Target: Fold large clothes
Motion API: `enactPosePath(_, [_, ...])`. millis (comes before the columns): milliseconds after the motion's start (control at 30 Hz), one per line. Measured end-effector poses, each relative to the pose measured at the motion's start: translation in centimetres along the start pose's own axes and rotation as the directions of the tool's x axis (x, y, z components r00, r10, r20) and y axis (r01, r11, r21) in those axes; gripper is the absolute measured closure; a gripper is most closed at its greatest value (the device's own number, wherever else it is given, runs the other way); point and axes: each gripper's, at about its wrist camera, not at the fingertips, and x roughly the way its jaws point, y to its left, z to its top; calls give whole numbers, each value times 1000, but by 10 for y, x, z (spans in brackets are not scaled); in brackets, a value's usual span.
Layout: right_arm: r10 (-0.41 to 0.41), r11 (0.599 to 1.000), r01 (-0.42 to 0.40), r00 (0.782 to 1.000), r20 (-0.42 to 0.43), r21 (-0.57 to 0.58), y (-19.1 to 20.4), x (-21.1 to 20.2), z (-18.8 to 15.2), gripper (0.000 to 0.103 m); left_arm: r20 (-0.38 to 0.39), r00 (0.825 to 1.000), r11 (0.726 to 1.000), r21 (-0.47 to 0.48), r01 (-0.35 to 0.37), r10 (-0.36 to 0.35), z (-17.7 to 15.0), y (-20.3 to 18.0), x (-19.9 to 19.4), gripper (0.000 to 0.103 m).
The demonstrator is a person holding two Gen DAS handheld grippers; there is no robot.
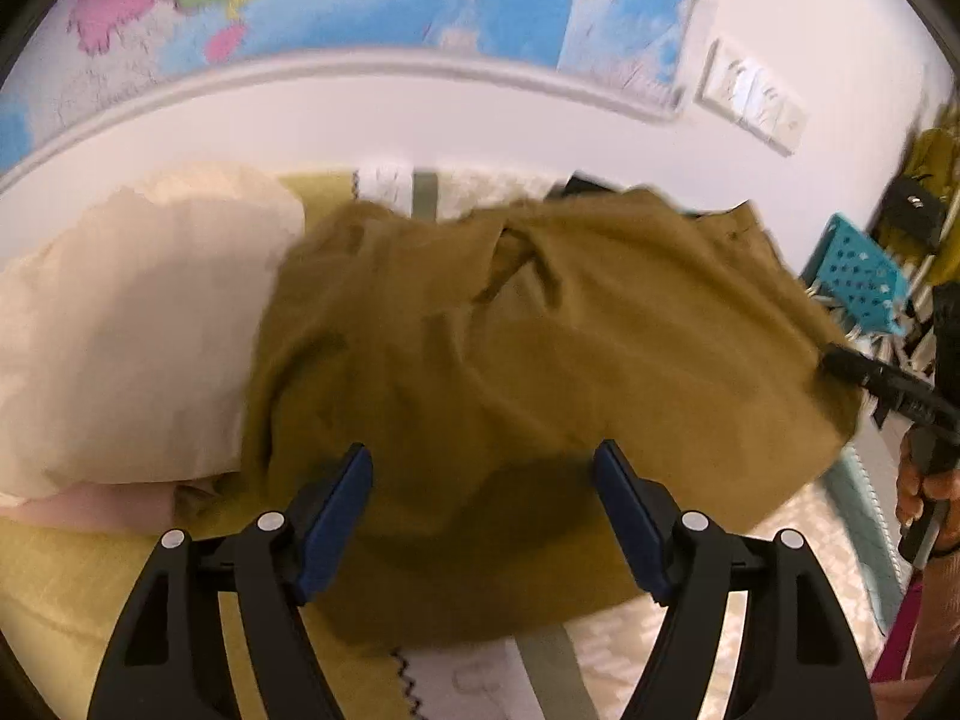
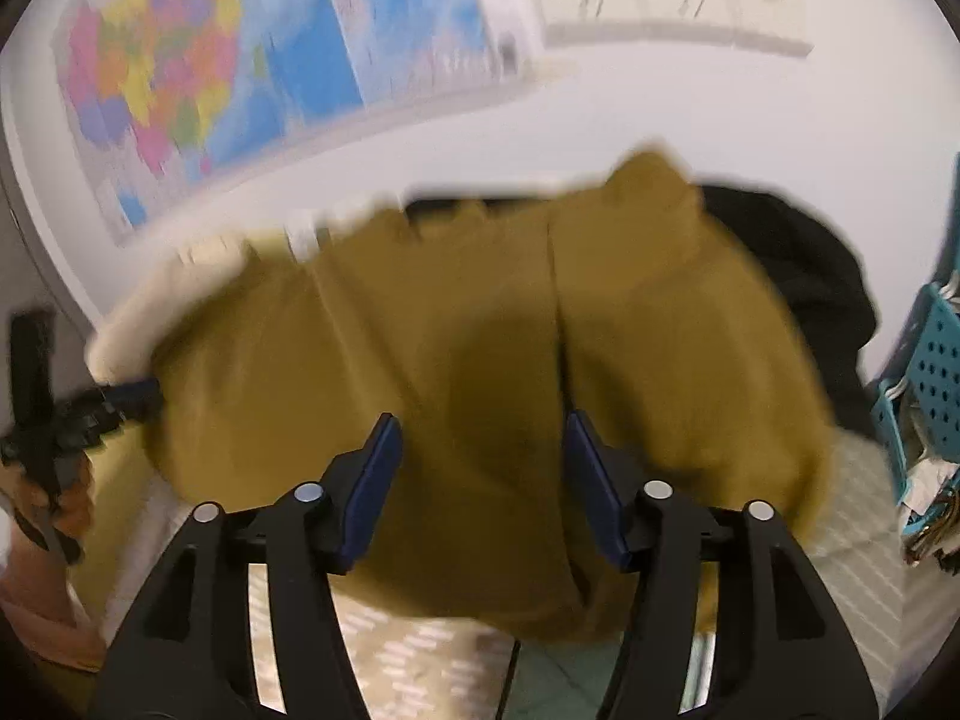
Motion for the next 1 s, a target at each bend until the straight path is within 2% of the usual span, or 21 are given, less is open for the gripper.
enactPosePath(33, [2, 1000, -2, 999, -41, 15, -3, 13, -2, 44, -15, 1000, 1000, 0, 2, -2, 1, 1, 7, 27])
enactPosePath(67, [10, 999, -8, 999, -46, 38, -5, 18, -6, 42, -23, 1000, 1000, 5, -4, 5, 1, 1, 11, 27])
enactPosePath(133, [14, 999, -13, 999, -38, 31, 0, 9, -5, 38, -18, 1000, 1000, 8, -21, 21, 0, -2, 7, 27])
enactPosePath(200, [51, 997, -50, 999, -13, 62, 1, -10, -7, 33, 4, 1000, 1000, 10, -18, 18, -5, -5, -6, 27])
enactPosePath(233, [95, 992, -94, 995, -1, 85, 0, -20, -9, 30, 17, 1000, 1000, 6, 3, -3, -7, -4, -12, 27])
enactPosePath(267, [155, 982, -156, 988, 17, 110, -2, -34, -13, 27, 28, 999, 999, -5, 45, -45, -11, -2, -20, 27])
enactPosePath(300, [178, 976, -180, 984, 27, 122, -2, -43, -17, 25, 36, 994, 994, -37, 105, -103, -16, 3, -28, 27])
enactPosePath(333, [203, 968, -206, 979, 35, 141, -4, -51, -23, 21, 36, 989, 987, -60, 146, -144, -20, 5, -32, 27])
enactPosePath(400, [270, 942, -269, 963, 24, 200, -11, -63, -37, 20, 14, 973, 968, -99, 229, -229, -31, 10, -39, 27])
enactPosePath(500, [359, 879, -347, 933, 27, 327, -26, -66, -61, 20, -11, 956, 951, -101, 292, -294, -46, 8, -44, 27])
enactPosePath(600, [377, 837, -345, 926, 10, 424, -34, -54, -76, 21, -43, 937, 934, -108, 340, -346, -59, 0, -44, 27])
enactPosePath(667, [409, 802, -371, 912, 22, 468, -35, -42, -77, 22, -75, 923, 922, -125, 366, -377, -65, -6, -39, 27])
enactPosePath(767, [439, 784, -395, 898, 22, 480, -28, -23, -68, 22, -107, 904, 906, -144, 398, -414, -71, -16, -29, 27])
enactPosePath(833, [481, 755, -423, 877, 15, 502, -23, -6, -64, 26, -123, 885, 889, -160, 430, -450, -72, -23, -21, 27])
enactPosePath(900, [486, 763, -426, 874, 3, 486, -11, 6, -56, 26, -135, 875, 881, -175, 440, -464, -72, -28, -14, 27])
enactPosePath(933, [493, 762, -433, 870, 4, 482, -5, 11, -52, 26, -144, 863, 870, -186, 457, -484, -71, -32, -7, 26])
enactPosePath(1000, [516, 740, -453, 857, 13, 497, 0, 20, -45, 26, -153, 852, 858, -212, 467, -501, -67, -37, 4, 27])
